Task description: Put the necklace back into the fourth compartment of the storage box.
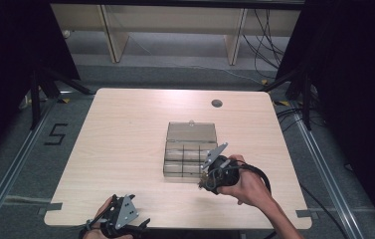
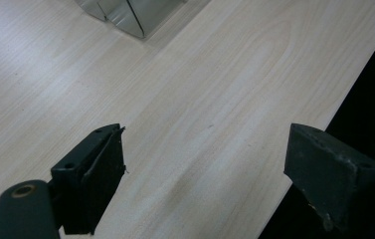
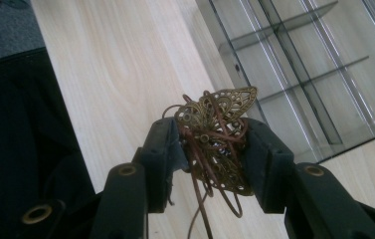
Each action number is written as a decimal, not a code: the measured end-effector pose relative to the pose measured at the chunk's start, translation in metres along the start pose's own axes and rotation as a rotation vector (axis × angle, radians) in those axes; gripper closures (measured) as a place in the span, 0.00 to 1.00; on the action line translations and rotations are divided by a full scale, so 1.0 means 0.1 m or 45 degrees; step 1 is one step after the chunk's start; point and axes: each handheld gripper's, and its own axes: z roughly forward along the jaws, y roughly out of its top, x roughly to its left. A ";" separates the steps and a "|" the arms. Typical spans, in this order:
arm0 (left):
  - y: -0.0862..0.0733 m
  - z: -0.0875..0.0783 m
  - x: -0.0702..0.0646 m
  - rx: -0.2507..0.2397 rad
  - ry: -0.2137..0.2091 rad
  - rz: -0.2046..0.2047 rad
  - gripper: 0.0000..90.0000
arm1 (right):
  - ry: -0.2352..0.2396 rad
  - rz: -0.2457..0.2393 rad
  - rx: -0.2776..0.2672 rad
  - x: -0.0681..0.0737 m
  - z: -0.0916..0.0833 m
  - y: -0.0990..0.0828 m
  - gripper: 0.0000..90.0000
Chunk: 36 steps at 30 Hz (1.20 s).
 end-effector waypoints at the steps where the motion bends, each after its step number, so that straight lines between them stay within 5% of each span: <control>1: 0.00 0.00 0.00 0.000 0.000 -0.003 0.17 | 0.008 -0.007 -0.001 0.00 0.00 0.02 0.65; 25: 0.00 -0.01 0.00 0.000 0.004 -0.002 0.17 | 0.035 -0.024 0.005 -0.14 -0.07 0.43 0.65; 36: 0.00 -0.02 0.01 -0.009 0.004 -0.003 0.17 | 0.031 -0.030 0.010 -0.27 0.05 0.70 0.65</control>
